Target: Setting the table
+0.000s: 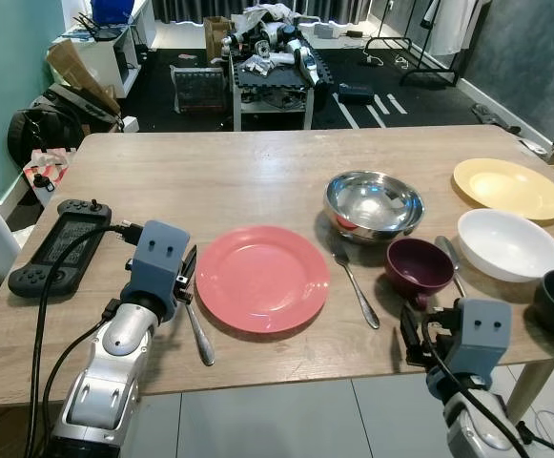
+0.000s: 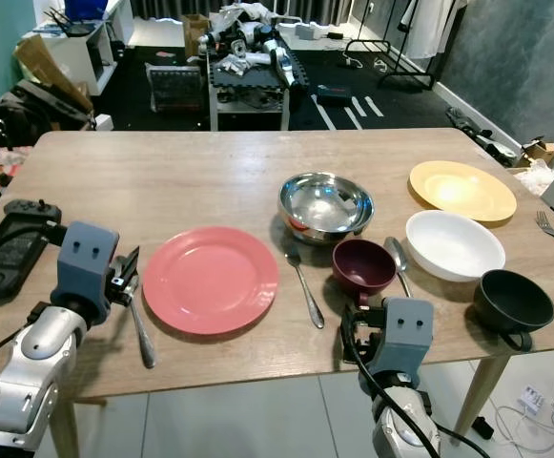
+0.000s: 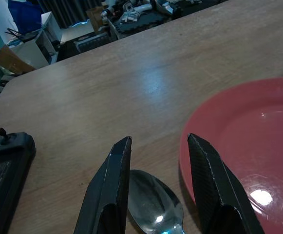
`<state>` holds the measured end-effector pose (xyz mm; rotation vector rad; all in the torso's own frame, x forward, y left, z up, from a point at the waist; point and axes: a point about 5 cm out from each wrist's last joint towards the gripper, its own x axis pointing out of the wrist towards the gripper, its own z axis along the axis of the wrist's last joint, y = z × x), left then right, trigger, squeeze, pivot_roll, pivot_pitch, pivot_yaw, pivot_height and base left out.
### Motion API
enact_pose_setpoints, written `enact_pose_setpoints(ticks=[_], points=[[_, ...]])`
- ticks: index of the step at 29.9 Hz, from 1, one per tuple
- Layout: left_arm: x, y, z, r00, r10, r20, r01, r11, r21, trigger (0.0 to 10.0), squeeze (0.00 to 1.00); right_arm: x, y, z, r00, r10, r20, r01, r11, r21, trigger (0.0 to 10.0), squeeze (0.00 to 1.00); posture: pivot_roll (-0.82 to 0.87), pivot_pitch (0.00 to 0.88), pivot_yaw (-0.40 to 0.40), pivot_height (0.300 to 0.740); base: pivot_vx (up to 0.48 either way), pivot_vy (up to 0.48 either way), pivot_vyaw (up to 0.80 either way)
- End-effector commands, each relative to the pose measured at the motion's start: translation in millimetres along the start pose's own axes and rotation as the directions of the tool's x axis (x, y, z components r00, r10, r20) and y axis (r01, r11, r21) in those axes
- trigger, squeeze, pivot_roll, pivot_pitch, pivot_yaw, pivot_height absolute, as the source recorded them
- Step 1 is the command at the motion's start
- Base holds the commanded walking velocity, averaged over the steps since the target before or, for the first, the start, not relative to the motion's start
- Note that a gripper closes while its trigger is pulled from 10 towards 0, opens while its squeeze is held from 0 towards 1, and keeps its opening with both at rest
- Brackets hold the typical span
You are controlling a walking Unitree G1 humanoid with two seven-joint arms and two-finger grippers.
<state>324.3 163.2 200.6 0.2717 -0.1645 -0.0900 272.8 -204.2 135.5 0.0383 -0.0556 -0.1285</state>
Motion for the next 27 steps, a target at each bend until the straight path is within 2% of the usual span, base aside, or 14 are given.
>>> enact_pose_setpoints(ticks=[1, 14, 15, 18, 19, 20, 21, 22, 23, 24, 27], points=[[-0.3, 1.8, -3, 1.000, -0.005, -0.014, 0.005, 1.000, -0.003, 10.0, 0.00, -0.2, -2.7, -6, 1.000, -0.019, -0.013, 0.019, 1.000, 0.014, 10.0, 0.00, 0.08, 0.128, 0.072, 0.740, 0.000, 0.000, 0.00], [-0.7, 1.2, -3, 1.000, -0.004, -0.015, 0.004, 1.000, -0.004, 10.0, 0.00, 10.8, 5.4, -2, 0.999, 0.019, 0.030, -0.020, 0.999, 0.045, 10.0, 0.00, 0.09, 0.133, 0.071, 0.740, 0.000, 0.000, 0.00], [-0.8, 1.0, -3, 1.000, -0.003, -0.015, 0.003, 1.000, -0.004, 10.0, 0.00, 15.3, 9.8, -1, 0.999, 0.035, 0.036, -0.037, 0.998, 0.046, 8.5, 0.00, 0.09, 0.133, 0.072, 0.740, 0.000, 0.000, 0.00], [-0.8, 0.9, -3, 1.000, -0.003, -0.015, 0.003, 1.000, -0.004, 10.0, 0.00, 16.8, 10.9, -1, 0.999, 0.038, 0.037, -0.040, 0.998, 0.045, 8.5, 0.00, 0.09, 0.133, 0.072, 0.740, 0.000, 0.000, 0.00], [-0.9, 0.9, -3, 1.000, -0.002, -0.015, 0.002, 1.000, -0.004, 10.0, 0.00, 17.9, 11.5, -2, 0.999, 0.039, 0.036, -0.040, 0.998, 0.045, 4.7, 0.00, 0.09, 0.133, 0.072, 0.740, 0.000, 0.000, 0.00], [-1.1, 0.9, -2, 1.000, -0.002, -0.014, 0.002, 1.000, -0.005, 10.0, 0.00, 18.6, 11.4, -2, 0.999, 0.037, 0.035, -0.039, 0.998, 0.044, 3.7, 0.00, 0.09, 0.133, 0.072, 0.740, 0.000, 0.000, 0.00], [-1.1, 0.9, -2, 1.000, -0.002, -0.014, 0.002, 1.000, -0.005, 10.0, 0.00, 18.6, 11.4, -2, 0.999, 0.037, 0.035, -0.039, 0.998, 0.044, 3.7, 0.00, 0.09, 0.133, 0.072, 0.740, 0.000, 0.000, 0.00], [-1.3, 0.9, -2, 1.000, -0.001, -0.014, 0.001, 1.000, -0.005, 10.0, 0.00, 19.5, 11.1, -3, 0.999, 0.035, 0.037, -0.037, 0.998, 0.043, 0.5, 0.00, 0.10, 0.135, 0.072, 0.740, 0.000, 0.000, 0.00], [-1.3, 0.9, -2, 1.000, -0.001, -0.014, 0.001, 1.000, -0.005, 10.0, 0.00, 19.5, 11.1, -3, 0.999, 0.035, 0.037, -0.037, 0.998, 0.043, 0.5, 0.00, 0.10, 0.135, 0.072, 0.740, 0.000, 0.000, 0.00], [-1.4, 0.9, -2, 1.000, 0.000, -0.014, 0.000, 1.000, -0.005, 10.0, 0.00, 20.2, 10.7, -2, 0.999, 0.033, 0.041, -0.035, 0.999, 0.042, 0.0, 0.00, 0.10, 0.135, 0.072, 0.740, 0.000, 0.000, 0.00], [-1.6, 0.9, -2, 1.000, 0.000, -0.015, 0.000, 1.000, -0.005, 10.0, 0.00, 21.0, 9.9, -2, 0.999, 0.030, 0.045, -0.031, 0.999, 0.038, 0.0, 0.00, 0.10, 0.135, 0.072, 0.740, 0.000, 0.000, 0.00]])
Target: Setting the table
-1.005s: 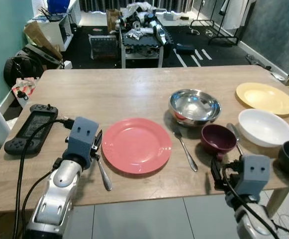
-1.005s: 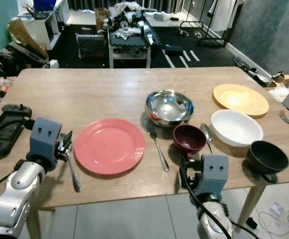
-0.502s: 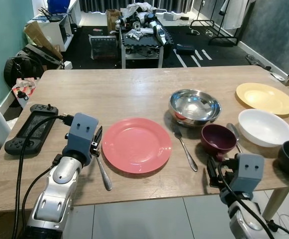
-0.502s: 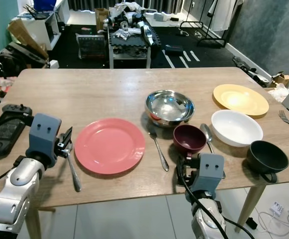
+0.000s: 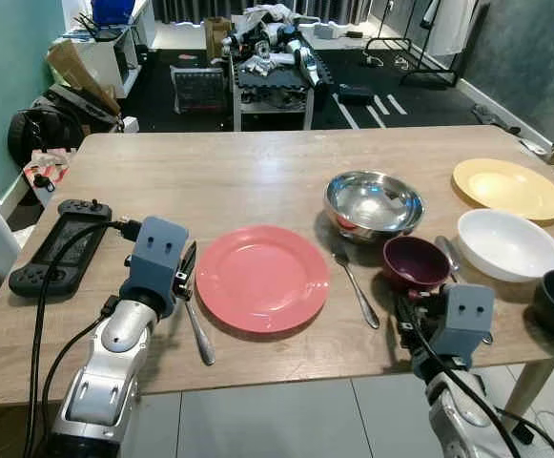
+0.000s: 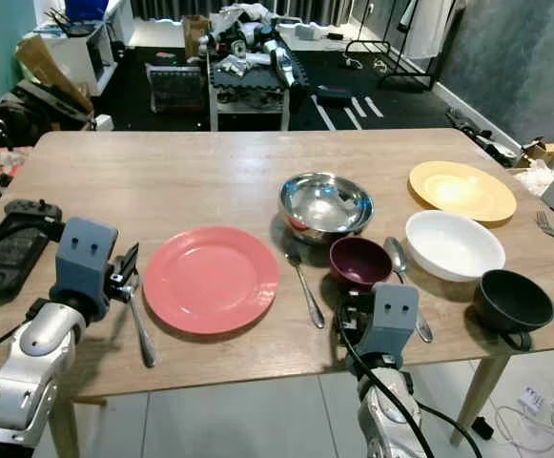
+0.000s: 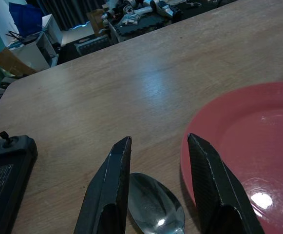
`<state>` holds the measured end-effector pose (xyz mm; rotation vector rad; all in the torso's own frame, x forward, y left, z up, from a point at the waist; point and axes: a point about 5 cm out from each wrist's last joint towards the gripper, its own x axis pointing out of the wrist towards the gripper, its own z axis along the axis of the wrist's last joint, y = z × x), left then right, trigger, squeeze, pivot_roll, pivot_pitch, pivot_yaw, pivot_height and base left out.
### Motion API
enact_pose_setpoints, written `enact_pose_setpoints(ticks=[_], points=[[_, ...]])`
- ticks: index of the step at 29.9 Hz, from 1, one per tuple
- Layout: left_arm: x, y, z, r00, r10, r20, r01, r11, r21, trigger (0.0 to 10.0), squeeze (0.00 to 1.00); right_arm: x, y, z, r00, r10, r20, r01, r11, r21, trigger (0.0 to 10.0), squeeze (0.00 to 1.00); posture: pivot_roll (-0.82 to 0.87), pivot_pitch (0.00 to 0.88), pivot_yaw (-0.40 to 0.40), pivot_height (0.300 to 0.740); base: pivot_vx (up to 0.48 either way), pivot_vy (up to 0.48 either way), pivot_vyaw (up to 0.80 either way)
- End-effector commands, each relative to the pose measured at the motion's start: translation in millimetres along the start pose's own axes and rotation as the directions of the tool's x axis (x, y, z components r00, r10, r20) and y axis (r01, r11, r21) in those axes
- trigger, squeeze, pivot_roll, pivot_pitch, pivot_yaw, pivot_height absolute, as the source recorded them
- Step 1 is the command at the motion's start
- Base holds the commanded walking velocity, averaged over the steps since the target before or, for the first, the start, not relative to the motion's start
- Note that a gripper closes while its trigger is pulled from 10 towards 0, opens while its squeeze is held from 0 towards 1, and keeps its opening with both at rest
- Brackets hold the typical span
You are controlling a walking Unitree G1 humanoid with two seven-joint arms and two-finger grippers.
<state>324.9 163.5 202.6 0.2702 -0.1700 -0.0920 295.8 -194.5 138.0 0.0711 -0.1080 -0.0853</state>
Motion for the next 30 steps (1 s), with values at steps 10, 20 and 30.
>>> enact_pose_setpoints(ticks=[10, 20, 30], points=[[-1.9, -0.7, -4, 1.000, 0.001, -0.022, -0.001, 1.000, -0.007, 10.0, 0.00, 0.3, -7.9, -3, 0.999, -0.045, 0.004, 0.045, 0.999, -0.021, 0.0, 0.00, 0.10, 0.135, 0.072, 0.740, 0.000, 0.000, 0.00], [-13.3, -26.1, 9, 0.962, -0.270, -0.032, 0.271, 0.962, 0.025, 10.0, 0.00, -17.4, -12.2, 48, 0.978, -0.107, 0.180, 0.108, 0.994, 0.006, 4.9, 0.00, 0.09, 0.143, 0.075, 0.740, 0.000, 0.000, 0.00], [-7.4, -22.3, 41, 0.972, -0.233, 0.039, 0.229, 0.970, 0.088, 10.0, 0.00, -15.3, 0.0, 84, 0.956, -0.037, 0.293, 0.025, 0.999, 0.047, 10.0, 0.00, 0.08, 0.134, 0.090, 0.740, 0.000, 0.000, 0.00]])
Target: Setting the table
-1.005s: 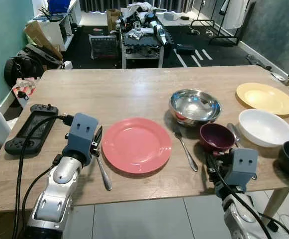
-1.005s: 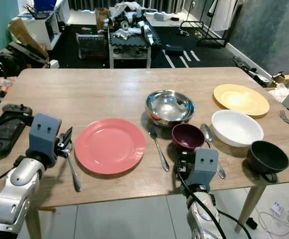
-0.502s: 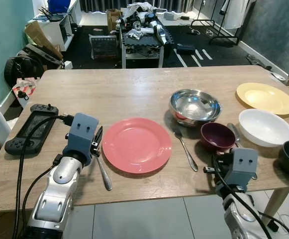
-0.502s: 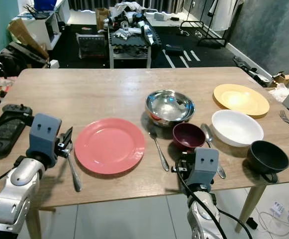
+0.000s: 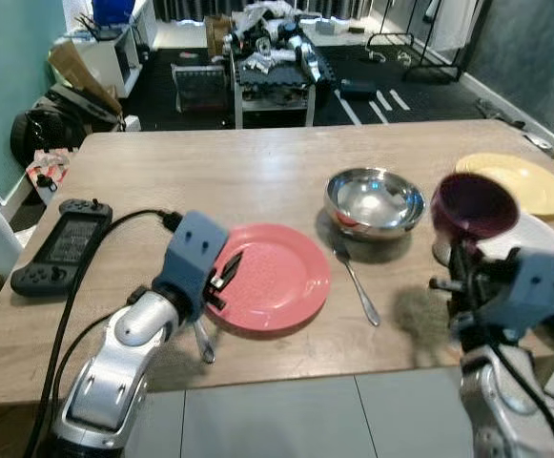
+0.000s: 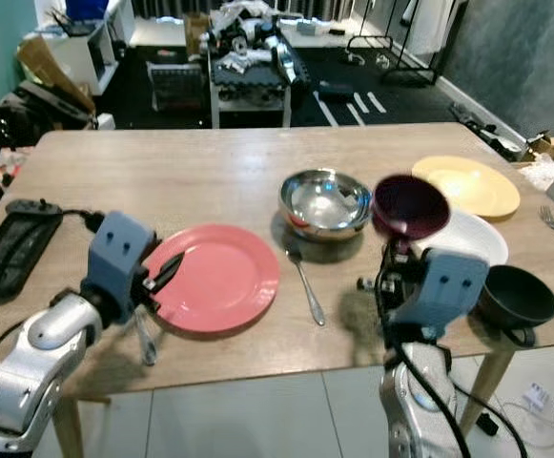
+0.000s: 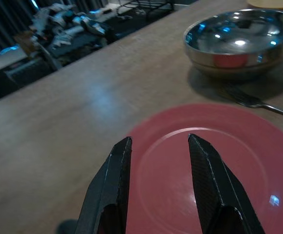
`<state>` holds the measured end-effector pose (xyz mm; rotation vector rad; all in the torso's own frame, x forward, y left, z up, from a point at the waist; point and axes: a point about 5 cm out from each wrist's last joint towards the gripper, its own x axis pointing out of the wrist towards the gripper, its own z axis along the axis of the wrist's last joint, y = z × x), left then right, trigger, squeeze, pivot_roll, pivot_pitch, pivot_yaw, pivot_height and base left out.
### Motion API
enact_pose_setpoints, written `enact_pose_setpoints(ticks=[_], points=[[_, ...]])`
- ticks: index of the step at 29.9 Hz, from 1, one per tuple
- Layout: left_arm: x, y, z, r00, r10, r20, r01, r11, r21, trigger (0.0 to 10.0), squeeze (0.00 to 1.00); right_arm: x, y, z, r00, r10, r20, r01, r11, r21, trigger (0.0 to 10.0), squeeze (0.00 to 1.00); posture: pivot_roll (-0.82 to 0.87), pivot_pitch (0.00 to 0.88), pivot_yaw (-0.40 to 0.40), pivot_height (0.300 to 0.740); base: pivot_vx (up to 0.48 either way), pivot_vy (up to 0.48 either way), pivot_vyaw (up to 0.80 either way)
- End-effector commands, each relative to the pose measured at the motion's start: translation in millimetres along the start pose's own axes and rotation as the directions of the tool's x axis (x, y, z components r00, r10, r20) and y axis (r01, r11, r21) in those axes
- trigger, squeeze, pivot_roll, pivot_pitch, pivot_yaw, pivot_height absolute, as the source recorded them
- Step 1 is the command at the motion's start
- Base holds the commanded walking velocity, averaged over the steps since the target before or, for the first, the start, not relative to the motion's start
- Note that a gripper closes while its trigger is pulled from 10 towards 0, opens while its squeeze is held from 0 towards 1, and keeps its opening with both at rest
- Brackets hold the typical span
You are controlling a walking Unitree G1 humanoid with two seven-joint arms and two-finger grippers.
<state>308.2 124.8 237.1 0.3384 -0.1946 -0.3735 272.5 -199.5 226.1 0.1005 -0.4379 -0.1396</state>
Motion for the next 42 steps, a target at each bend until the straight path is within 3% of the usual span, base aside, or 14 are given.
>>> enact_pose_setpoints(ticks=[1, 5, 11, 14, 22, 26, 42], points=[[-2.7, 5.8, -5, 0.999, 0.045, -0.017, -0.044, 0.998, 0.035, 10.0, 0.00, -3.7, -0.1, -5, 0.999, 0.013, -0.032, -0.013, 1.000, 0.003, 10.0, 0.00, 0.08, 0.134, 0.090, 0.740, 0.000, 0.000, 0.00], [-17.3, 19.2, -23, 0.996, 0.047, -0.078, -0.035, 0.988, 0.152, 10.0, 0.00, -18.3, 8.1, -31, 0.979, 0.123, -0.163, -0.126, 0.992, -0.008, 10.0, 0.00, 0.08, 0.125, 0.081, 0.740, 0.000, 0.000, 0.00], [-18.1, 28.8, -31, 0.975, 0.184, -0.122, -0.184, 0.983, 0.009, 10.0, 0.00, -14.5, 0.4, -39, 0.976, 0.073, -0.203, -0.077, 0.997, -0.012, 10.0, 0.00, 0.08, 0.115, 0.069, 0.740, 0.000, 0.000, 0.00], [-15.4, 24.6, -31, 0.975, 0.191, -0.114, -0.195, 0.980, -0.024, 10.0, 0.00, -10.8, -2.0, -42, 0.976, 0.043, -0.213, -0.049, 0.998, -0.026, 10.0, 0.00, 0.08, 0.112, 0.064, 0.740, 0.000, 0.000, 0.00], [-12.4, 18.5, -28, 0.983, 0.165, -0.079, -0.167, 0.986, -0.014, 10.0, 0.00, -7.6, -2.8, -44, 0.975, 0.056, -0.216, -0.062, 0.998, -0.022, 10.0, 0.00, 0.08, 0.103, 0.058, 0.740, 0.000, 0.000, 0.00], [-8.5, 24.9, -25, 0.978, 0.197, -0.068, -0.199, 0.980, -0.022, 10.0, 0.00, -6.6, -7.1, -44, 0.976, 0.039, -0.215, -0.045, 0.999, -0.023, 10.0, 0.00, 0.08, 0.103, 0.058, 0.740, 0.000, 0.000, -0.76], [-2.1, 26.5, -17, 0.980, 0.200, -0.024, -0.200, 0.980, -0.020, 10.0, 0.00, -2.4, -16.5, -43, 0.980, -0.036, -0.194, 0.030, 0.999, -0.033, 10.0, 0.00, 0.07, 0.105, 0.064, 0.740, 0.000, 0.000, -0.80]])
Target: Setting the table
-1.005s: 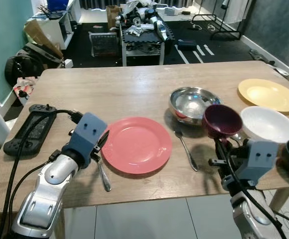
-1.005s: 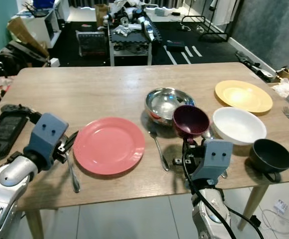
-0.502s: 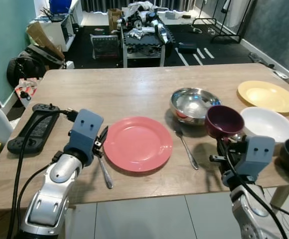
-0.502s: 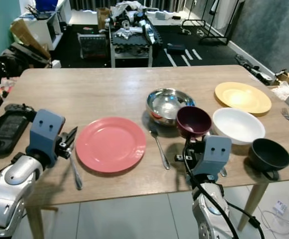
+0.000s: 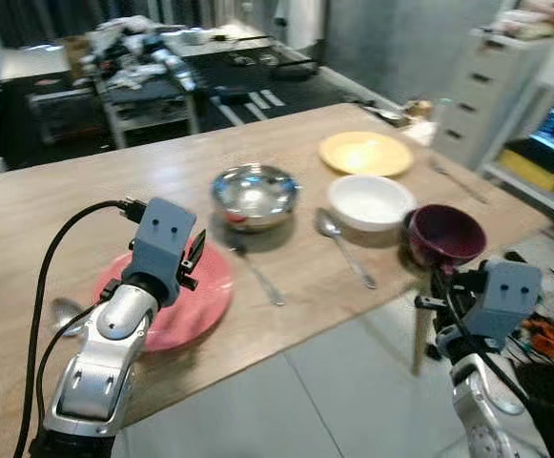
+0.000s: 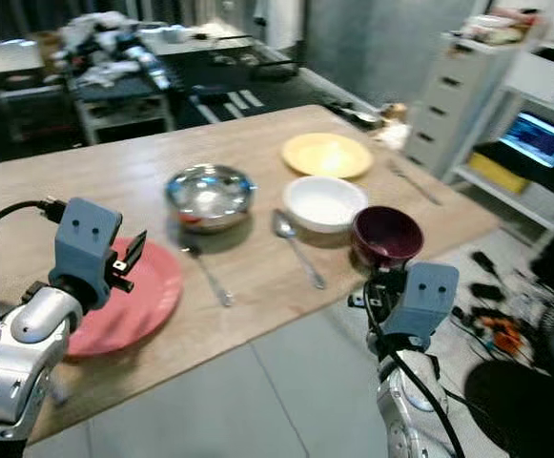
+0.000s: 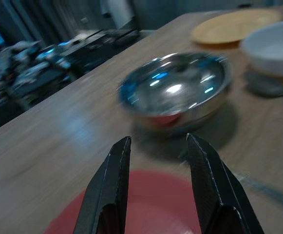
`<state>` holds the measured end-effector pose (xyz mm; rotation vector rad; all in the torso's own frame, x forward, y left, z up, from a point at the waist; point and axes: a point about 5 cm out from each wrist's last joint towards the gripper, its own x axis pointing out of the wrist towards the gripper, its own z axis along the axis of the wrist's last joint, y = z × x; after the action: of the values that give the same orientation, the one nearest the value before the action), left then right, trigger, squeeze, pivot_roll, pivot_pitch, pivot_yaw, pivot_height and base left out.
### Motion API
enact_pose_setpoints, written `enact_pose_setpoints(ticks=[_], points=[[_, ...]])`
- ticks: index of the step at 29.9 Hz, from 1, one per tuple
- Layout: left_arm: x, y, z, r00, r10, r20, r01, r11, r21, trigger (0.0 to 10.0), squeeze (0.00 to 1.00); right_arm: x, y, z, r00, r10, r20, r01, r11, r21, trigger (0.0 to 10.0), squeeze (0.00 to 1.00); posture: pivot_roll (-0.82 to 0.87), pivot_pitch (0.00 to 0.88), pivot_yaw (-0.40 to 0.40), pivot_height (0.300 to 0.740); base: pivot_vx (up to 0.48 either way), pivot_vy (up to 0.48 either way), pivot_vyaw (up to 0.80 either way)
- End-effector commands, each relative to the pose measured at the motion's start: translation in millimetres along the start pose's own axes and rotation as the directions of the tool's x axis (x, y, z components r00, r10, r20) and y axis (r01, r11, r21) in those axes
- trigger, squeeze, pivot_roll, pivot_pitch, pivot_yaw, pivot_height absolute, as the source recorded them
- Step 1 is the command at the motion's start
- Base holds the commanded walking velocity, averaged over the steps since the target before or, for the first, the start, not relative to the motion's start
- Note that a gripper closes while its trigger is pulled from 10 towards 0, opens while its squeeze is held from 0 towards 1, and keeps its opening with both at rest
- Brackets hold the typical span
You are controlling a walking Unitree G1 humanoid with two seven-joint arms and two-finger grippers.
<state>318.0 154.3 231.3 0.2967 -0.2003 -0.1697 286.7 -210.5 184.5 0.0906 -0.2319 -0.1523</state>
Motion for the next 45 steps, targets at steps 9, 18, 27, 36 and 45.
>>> enact_pose_setpoints(ticks=[9, 18, 27, 36, 45], points=[[6.0, -1.1, 9, 0.999, -0.010, 0.037, 0.010, 1.000, -0.005, 10.0, 0.00, -0.2, -5.7, 0, 0.999, -0.039, 0.009, 0.039, 0.999, -0.002, 10.0, 0.00, 0.07, 0.109, 0.069, 0.740, 0.000, 0.000, -0.80], [7.9, -1.8, 12, 0.999, -0.017, 0.052, 0.017, 1.000, 0.001, 10.0, 0.00, -1.1, -7.7, -1, 0.999, -0.053, 0.006, 0.053, 0.999, -0.004, 10.0, 0.00, 0.07, 0.113, 0.071, 0.740, 0.000, 0.000, -0.80], [9.0, -3.4, 14, 0.998, -0.024, 0.057, 0.024, 1.000, -0.002, 10.0, 0.00, -1.4, -8.1, -2, 0.998, -0.057, 0.001, 0.057, 0.998, -0.007, 10.0, 0.00, 0.07, 0.114, 0.071, 0.740, 0.000, 0.000, -0.80], [9.8, -6.4, 17, 0.996, -0.039, 0.075, 0.040, 0.999, -0.010, 10.0, 0.00, -1.9, -7.0, -3, 0.999, -0.052, 0.001, 0.052, 0.999, -0.008, 10.0, 0.00, 0.07, 0.115, 0.072, 0.740, 0.000, 0.000, -0.80], [7.8, -13.9, 9, 0.998, -0.054, 0.045, 0.059, 0.991, -0.116, 10.0, 0.00, -2.5, -1.9, -5, 1.000, -0.007, 0.000, 0.007, 0.999, -0.037, 10.0, 0.00, 0.06, 0.115, 0.072, 0.740, 0.000, 0.000, -0.80]])
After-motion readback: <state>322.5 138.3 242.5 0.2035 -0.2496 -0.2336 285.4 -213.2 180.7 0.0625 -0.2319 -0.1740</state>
